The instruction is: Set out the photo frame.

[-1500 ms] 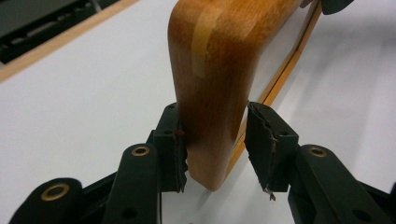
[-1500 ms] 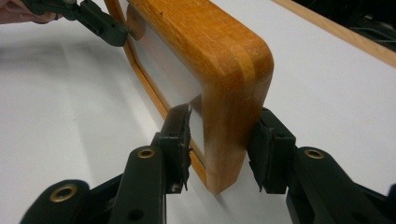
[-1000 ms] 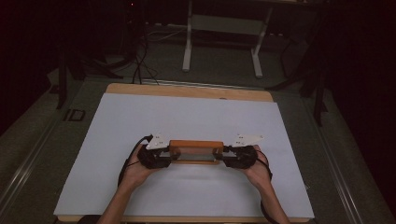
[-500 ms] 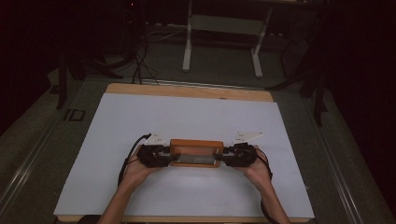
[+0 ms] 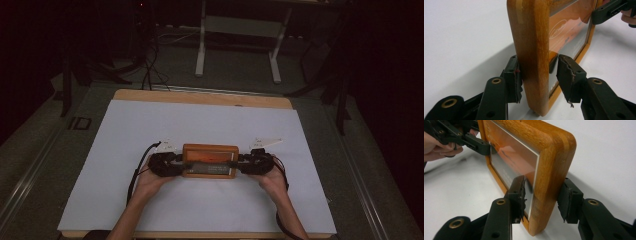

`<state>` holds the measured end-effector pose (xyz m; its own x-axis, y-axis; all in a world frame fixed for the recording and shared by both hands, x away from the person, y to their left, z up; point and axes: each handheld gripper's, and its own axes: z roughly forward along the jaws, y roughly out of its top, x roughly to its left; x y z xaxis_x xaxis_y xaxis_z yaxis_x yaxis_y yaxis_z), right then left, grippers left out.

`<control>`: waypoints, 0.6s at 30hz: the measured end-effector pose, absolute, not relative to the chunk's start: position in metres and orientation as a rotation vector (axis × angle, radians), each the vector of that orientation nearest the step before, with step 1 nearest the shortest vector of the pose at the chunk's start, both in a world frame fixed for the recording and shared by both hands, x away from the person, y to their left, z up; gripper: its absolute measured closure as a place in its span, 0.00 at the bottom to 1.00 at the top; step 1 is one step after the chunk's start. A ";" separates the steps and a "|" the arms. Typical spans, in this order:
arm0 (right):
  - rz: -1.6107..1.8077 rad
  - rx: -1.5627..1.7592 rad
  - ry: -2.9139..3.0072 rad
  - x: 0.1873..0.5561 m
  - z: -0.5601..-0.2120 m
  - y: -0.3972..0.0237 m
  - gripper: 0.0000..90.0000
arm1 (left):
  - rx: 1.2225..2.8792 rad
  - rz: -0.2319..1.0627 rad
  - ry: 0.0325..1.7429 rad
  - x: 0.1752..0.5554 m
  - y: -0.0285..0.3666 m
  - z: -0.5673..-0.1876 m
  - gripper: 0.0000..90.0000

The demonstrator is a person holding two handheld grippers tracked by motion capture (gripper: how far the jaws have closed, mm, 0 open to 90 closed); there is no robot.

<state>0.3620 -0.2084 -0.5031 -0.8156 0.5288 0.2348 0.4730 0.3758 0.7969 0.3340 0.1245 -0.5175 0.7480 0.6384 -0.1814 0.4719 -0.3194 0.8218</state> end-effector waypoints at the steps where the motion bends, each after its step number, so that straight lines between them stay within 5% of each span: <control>1: 1.453 0.933 2.555 0.362 -0.504 -0.209 0.66 | 1.976 0.218 0.843 0.334 0.124 -0.518 0.62; 18: 1.474 0.936 2.541 0.364 -0.506 -0.209 0.65 | 1.979 0.219 0.855 0.333 0.124 -0.517 0.62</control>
<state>0.3636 -0.2088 -0.5060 -0.8140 0.5281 0.2419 0.4722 0.3591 0.8050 0.3333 0.1240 -0.5175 0.7409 0.6465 -0.1821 0.4790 -0.3186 0.8179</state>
